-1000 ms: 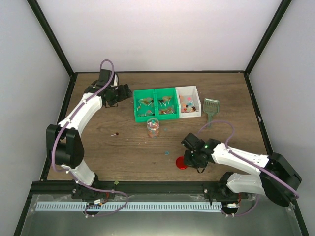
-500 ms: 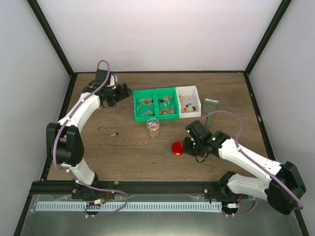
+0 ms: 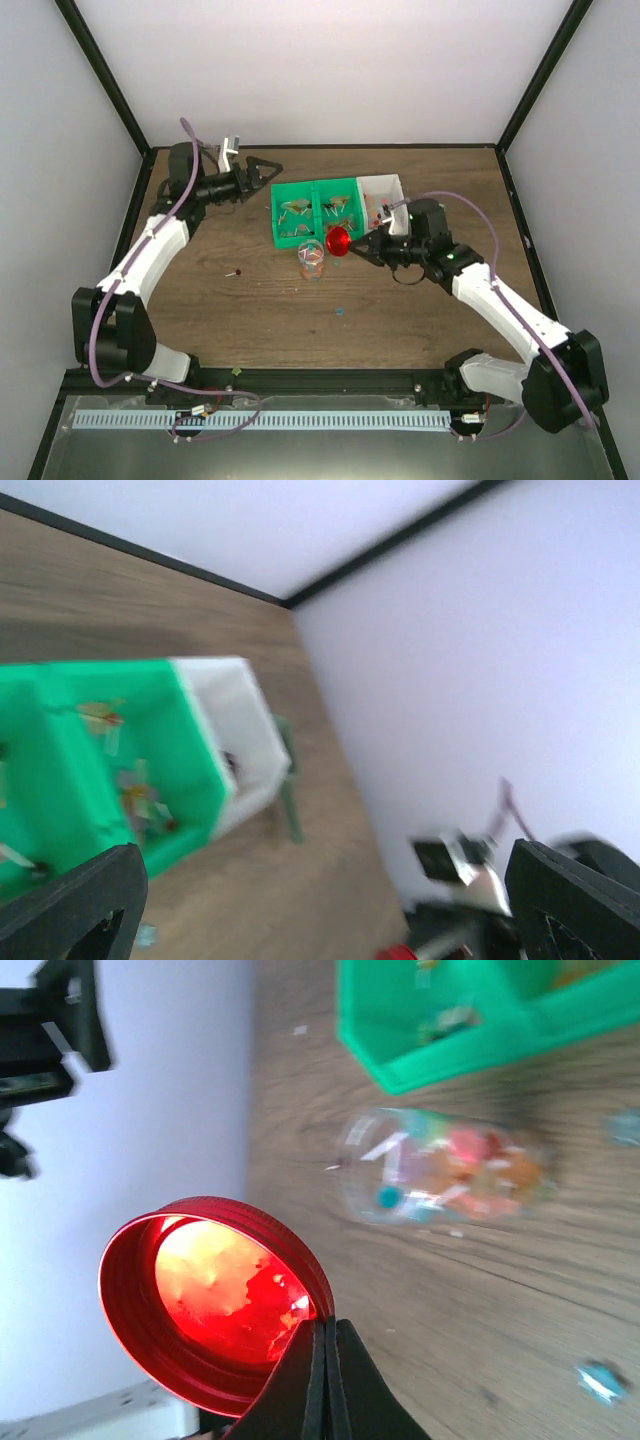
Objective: Pack the candies
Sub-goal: Pick up the bottle lid at the center of the board.
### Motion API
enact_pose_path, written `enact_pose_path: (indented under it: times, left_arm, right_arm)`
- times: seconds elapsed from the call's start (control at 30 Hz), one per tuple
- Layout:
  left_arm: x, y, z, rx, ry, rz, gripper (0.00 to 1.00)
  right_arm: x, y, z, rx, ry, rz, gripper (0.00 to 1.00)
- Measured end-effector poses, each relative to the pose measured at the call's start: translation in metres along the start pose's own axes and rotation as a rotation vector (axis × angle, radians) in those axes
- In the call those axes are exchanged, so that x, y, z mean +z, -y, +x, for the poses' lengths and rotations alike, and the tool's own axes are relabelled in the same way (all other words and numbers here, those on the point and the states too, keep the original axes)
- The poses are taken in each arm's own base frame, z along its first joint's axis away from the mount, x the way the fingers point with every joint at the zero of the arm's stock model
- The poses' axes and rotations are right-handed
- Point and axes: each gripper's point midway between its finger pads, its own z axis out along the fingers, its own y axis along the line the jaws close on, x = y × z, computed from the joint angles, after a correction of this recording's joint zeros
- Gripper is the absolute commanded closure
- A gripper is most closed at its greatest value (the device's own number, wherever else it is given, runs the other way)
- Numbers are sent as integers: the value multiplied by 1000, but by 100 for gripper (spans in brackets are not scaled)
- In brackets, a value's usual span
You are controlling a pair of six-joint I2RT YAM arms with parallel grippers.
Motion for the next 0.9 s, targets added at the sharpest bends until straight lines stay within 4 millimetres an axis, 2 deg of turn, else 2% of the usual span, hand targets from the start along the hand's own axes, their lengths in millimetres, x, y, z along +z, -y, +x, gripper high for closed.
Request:
enact_pose_path:
  times: [0.1, 0.2, 0.33, 0.5, 0.6, 0.67, 0.9]
  left_arm:
    - [-4, 32, 21, 14, -32, 156, 0]
    - [-1, 47, 42, 0, -100, 251, 0]
    - [-2, 55, 54, -65, -147, 328, 0]
    - [-5, 57, 69, -234, -205, 401, 0]
    - [-7, 57, 78, -347, -234, 446, 0]
    - [-9, 62, 79, -398, -249, 479, 0]
    - [-35, 101, 68, -425, -238, 637, 0]
  right_arm:
    - [9, -28, -6, -40, -37, -149, 99]
    - [14, -53, -11, -84, -70, -269, 99]
    - [11, -82, -23, -180, -67, -374, 99]
    - [4, -112, -42, -355, -8, -415, 99]
    - [5, -123, -50, -430, 7, -429, 99]
    - [8, -122, -51, -453, 2, -431, 99]
    - [14, -121, -48, -500, -33, -447, 99]
